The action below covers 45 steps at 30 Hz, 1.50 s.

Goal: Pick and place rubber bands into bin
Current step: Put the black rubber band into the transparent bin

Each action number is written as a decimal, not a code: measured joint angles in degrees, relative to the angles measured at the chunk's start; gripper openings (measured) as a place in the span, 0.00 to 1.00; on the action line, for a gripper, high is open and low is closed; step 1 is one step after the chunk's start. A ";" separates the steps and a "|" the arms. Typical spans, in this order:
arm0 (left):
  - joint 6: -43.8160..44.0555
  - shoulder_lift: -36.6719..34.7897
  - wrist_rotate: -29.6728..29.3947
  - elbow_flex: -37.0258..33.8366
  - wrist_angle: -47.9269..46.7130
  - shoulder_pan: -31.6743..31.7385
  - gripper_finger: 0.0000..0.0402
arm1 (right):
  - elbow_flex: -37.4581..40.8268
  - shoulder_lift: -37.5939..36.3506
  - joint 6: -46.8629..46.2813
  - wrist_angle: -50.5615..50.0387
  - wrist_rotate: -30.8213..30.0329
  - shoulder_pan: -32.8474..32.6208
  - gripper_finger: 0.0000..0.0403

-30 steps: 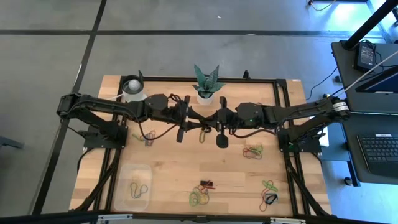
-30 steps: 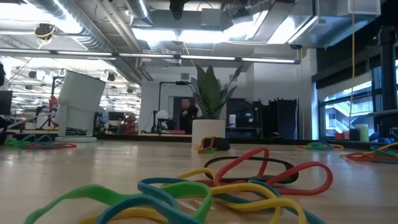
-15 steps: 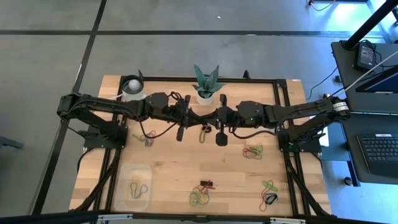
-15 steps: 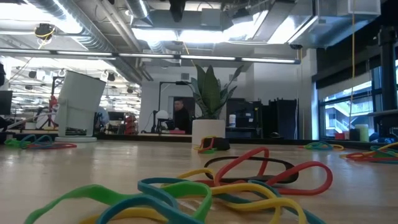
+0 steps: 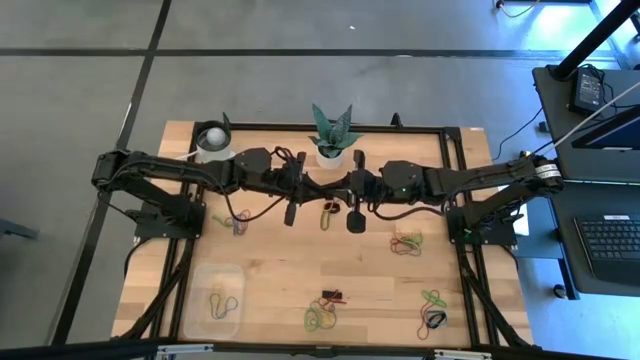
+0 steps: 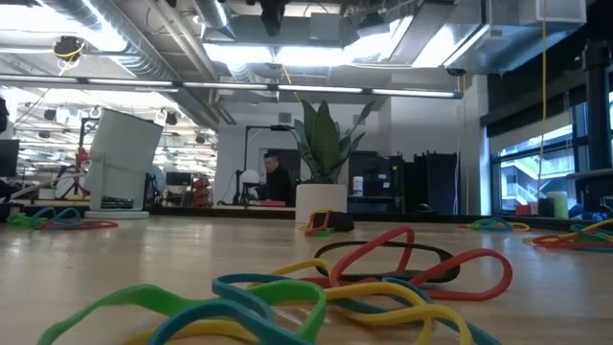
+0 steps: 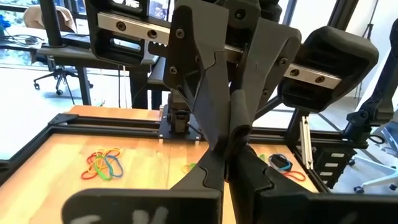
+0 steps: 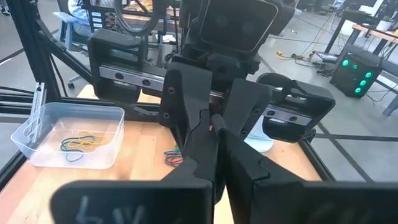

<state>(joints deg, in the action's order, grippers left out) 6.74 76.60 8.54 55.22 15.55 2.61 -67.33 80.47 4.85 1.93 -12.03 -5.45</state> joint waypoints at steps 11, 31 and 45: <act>0.00 0.02 0.40 0.00 -0.80 0.17 0.01 | 0.04 -3.12 -4.99 -5.33 -2.03 0.20 0.24; 8.56 -14.99 -14.46 7.84 -60.10 -14.22 0.01 | 0.04 -12.77 -16.35 -32.36 -4.46 0.42 0.26; 48.18 -2.04 -8.18 12.31 -77.26 -44.24 0.01 | 0.04 -12.77 -16.58 -37.72 -9.84 1.16 0.25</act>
<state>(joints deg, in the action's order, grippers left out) 54.93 74.56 0.36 67.53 -61.71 -41.63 -67.29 67.70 -11.73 -35.79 -21.87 -4.29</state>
